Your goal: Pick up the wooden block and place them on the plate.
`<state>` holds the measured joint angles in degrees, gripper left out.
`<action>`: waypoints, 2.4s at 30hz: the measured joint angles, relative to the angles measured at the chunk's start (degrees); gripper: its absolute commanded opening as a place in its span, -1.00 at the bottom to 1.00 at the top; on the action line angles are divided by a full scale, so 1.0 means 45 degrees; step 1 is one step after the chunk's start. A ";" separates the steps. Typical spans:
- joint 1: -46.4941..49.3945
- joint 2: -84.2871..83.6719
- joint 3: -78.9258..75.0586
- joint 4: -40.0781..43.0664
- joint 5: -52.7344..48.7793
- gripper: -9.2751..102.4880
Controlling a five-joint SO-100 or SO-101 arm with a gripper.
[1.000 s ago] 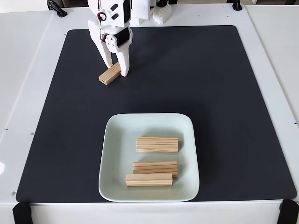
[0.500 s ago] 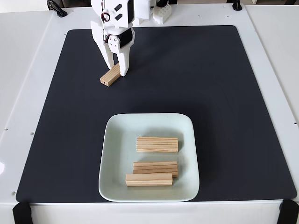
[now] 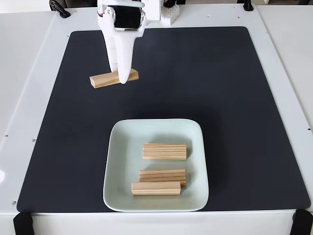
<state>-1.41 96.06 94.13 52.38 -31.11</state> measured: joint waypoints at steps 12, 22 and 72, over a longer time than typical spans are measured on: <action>-0.1641 -0.4902 -0.6133 0.0000 0.3945 -0.84; -0.1895 -0.8867 -1.0410 0.0000 0.5859 -0.84; -0.2363 -1.0508 -1.1777 0.0000 0.7480 -0.47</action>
<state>-12.04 48.78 41.13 52.38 2.55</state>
